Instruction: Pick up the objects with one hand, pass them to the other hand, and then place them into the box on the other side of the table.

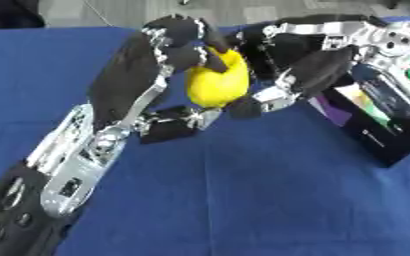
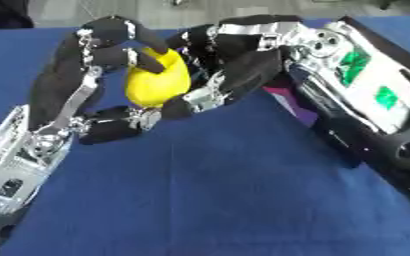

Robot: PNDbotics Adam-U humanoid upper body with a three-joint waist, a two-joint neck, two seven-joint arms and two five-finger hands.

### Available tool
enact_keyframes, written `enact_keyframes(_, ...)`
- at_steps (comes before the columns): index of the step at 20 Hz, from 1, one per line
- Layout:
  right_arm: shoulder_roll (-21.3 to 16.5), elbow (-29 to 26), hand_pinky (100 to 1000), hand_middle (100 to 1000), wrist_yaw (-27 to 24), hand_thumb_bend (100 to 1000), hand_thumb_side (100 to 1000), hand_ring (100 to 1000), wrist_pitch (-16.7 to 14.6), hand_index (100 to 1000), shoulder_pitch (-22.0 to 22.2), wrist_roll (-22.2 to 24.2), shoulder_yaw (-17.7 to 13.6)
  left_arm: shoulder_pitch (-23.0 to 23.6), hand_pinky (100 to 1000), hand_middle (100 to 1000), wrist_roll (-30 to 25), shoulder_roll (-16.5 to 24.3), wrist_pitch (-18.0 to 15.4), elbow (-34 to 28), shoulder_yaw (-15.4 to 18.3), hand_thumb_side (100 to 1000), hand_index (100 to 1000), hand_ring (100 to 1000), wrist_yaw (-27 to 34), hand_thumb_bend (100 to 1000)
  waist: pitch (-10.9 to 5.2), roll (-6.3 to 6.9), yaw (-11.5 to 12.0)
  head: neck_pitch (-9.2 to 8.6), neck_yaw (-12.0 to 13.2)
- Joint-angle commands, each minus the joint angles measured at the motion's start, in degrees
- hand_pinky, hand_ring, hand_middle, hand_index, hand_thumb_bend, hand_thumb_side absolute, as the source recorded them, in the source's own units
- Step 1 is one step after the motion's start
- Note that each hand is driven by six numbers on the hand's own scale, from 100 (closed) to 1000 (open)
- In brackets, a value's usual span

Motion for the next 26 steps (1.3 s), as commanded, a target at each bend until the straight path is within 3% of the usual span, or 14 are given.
enact_keyframes(1, -0.6, -0.9, 815, 599, -0.8, 578, 247, 799, 0.5, 836, -0.7, -0.6, -0.4, -1.2, 690, 588, 0.2, -0.2, -0.2, -0.4, 0.0, 100, 560, 622, -0.6, 207, -1.27, -0.76, -0.1, 0.13, -0.1)
enact_keyframes(10, -0.7, -0.9, 812, 588, -2.8, 598, 222, 794, -0.2, 830, -0.8, 0.3, -0.5, -0.9, 691, 588, 0.3, -0.6, -0.8, 1.3, -0.1, 100, 560, 623, -2.3, 212, -1.19, -0.71, -0.3, 0.21, -0.2)
enact_keyframes(15, -0.7, -0.9, 805, 520, -2.4, 590, 133, 764, 0.1, 773, -0.5, 0.6, -0.5, -1.0, 691, 591, 1.2, -1.1, -0.9, 1.6, 0.0, 100, 560, 623, -2.6, 207, -1.12, -0.68, -0.3, 0.06, -0.4)
enact_keyframes(22, -0.4, -0.9, 785, 394, -2.8, 415, 100, 695, 0.4, 650, -0.4, 0.1, -0.5, -1.0, 692, 592, 1.9, -2.4, -1.1, 1.9, -0.1, 100, 563, 623, -3.6, 209, -1.06, -0.71, -0.4, 0.02, -0.6)
enact_keyframes(26, -0.3, -0.9, 779, 349, -3.4, 417, 100, 668, 0.8, 598, -0.4, -0.9, -0.4, -0.9, 692, 592, 2.0, -2.7, -1.3, 2.4, -0.2, 100, 564, 624, -4.1, 211, -1.06, -0.74, -0.4, -0.32, -0.8)
